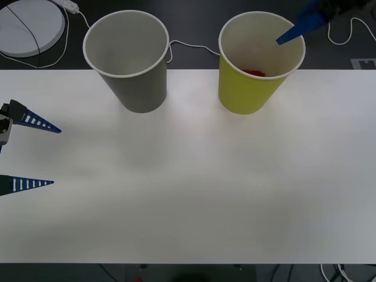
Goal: Put the can into the green bin and the plastic bottle into the gray bin
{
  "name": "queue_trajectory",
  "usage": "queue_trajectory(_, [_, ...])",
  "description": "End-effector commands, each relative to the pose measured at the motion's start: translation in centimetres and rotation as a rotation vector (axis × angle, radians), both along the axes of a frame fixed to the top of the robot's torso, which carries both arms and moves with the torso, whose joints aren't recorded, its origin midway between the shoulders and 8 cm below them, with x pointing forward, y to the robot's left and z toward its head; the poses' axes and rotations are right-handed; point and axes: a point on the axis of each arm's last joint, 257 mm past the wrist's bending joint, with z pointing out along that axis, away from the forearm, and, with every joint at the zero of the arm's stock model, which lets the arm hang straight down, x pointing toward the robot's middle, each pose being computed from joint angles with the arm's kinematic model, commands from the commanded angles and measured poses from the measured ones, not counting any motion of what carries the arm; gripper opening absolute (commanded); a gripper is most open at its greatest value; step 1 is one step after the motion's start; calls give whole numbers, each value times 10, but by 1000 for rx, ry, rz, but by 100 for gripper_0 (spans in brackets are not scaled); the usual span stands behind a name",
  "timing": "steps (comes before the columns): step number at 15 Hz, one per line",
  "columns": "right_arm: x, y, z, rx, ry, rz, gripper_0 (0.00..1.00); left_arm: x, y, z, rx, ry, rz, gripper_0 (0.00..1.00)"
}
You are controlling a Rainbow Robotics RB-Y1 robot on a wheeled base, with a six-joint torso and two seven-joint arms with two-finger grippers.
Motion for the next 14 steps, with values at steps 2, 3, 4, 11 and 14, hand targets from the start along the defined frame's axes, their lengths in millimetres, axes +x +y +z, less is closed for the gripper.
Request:
queue_trajectory(2, [-30,-10,6,30,-36,70,100,0,0,0,0,0,0,100])
queue_trajectory(3, [-41,-14,2,26,-50,94,100,0,0,0,0,0,0,100])
queue_trajectory(4, [-50,-16,-1,25,-63,114,100,0,0,0,0,0,0,100])
queue_trajectory(11, [-106,-40,-34,-4,-175,372,100,0,0,0,0,0,0,100])
queue_trajectory(14, [-117,-50,-50,-18,-210,448,100,0,0,0,0,0,0,100])
